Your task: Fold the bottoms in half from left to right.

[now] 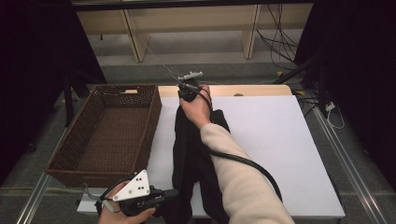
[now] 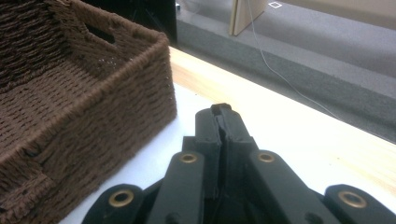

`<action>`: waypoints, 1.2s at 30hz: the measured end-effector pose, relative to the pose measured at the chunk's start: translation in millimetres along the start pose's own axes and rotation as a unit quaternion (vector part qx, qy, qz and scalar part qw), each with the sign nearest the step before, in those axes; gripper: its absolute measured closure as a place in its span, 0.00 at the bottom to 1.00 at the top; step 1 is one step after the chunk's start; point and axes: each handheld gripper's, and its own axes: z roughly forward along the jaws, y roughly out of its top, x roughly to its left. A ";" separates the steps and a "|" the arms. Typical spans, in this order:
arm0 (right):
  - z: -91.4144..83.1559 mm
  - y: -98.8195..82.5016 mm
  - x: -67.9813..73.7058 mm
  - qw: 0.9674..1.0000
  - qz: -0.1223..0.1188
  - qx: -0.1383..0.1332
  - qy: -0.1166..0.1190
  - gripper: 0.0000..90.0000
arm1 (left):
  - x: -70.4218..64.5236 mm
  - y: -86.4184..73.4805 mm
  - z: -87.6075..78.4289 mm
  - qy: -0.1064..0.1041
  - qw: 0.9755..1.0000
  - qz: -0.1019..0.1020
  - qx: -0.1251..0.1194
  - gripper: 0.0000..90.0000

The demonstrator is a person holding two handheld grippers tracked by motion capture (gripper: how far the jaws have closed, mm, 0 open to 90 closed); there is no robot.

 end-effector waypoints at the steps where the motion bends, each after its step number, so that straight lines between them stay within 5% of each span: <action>1: -0.8 -0.5 -1.8 1.000 0.001 0.000 0.001 0.97 | -0.2 1.0 2.1 -0.002 1.000 0.002 0.000 0.99; 16: -10.7 -8.1 -22.9 1.000 0.009 0.005 -0.006 0.97 | -1.2 11.2 28.0 -0.024 1.000 0.019 0.007 0.99; 36: -14.6 -16.8 -33.3 1.000 0.019 0.004 -0.014 0.97 | -1.1 18.4 45.4 -0.032 0.998 0.043 0.013 0.99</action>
